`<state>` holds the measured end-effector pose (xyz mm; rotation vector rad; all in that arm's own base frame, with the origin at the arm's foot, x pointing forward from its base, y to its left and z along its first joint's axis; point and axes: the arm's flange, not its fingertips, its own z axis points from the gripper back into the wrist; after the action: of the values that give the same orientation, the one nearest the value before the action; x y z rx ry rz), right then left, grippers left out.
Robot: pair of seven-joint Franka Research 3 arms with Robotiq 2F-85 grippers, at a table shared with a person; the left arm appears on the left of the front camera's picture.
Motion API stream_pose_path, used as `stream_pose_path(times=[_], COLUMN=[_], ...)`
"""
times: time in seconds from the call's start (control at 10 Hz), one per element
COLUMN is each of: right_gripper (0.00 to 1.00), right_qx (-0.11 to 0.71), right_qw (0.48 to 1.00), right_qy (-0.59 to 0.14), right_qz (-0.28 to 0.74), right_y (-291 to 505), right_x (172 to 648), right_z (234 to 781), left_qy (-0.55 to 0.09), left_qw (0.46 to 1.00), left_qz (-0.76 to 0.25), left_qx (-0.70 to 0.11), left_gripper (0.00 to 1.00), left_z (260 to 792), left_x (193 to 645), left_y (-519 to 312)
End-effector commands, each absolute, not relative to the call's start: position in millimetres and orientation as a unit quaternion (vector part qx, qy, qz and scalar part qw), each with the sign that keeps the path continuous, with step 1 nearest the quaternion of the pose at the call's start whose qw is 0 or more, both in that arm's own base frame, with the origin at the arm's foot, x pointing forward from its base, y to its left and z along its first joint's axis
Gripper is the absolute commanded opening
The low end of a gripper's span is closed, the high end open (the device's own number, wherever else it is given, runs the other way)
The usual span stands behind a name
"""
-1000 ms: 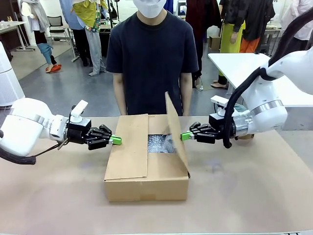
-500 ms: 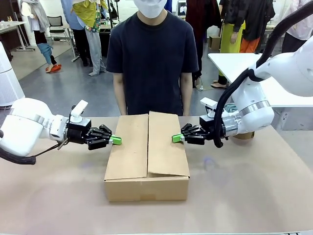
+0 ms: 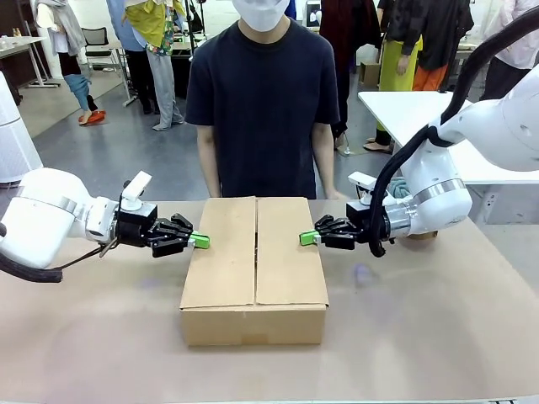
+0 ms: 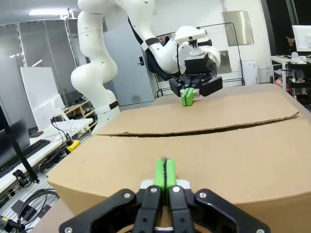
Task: Wrap the clocks to prevent damage.
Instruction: Push the left (or right) flap of the Package Box to close it, then after the human seals the box with tape, release both hands from the side flaps of the Package Box.
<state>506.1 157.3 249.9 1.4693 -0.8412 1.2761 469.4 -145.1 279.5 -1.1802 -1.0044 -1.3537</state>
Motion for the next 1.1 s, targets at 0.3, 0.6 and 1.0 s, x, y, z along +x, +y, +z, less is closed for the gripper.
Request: stream_pose_path(times=[0.3,0.6,1.0], right_gripper=[0.01,0.01,0.01], right_qx=[0.605,0.605,0.605], right_qw=[0.489,0.489,0.489], right_qy=[-0.346,-0.346,-0.346], right_qz=[0.525,0.525,0.525], right_y=[157.3,157.3,157.3], right_x=[506.1,506.1,506.1], right_z=[249.9,249.9,249.9], left_qy=[-0.418,-0.418,-0.418], left_qw=[0.522,0.522,0.522], left_qz=[-0.560,-0.560,-0.560], left_qx=[-0.489,-0.489,-0.489], left_gripper=[0.00,0.00,0.00], left_z=[275.2,275.2,275.2], left_x=[467.5,467.5,467.5], left_y=[-146.2,-146.2,-146.2])
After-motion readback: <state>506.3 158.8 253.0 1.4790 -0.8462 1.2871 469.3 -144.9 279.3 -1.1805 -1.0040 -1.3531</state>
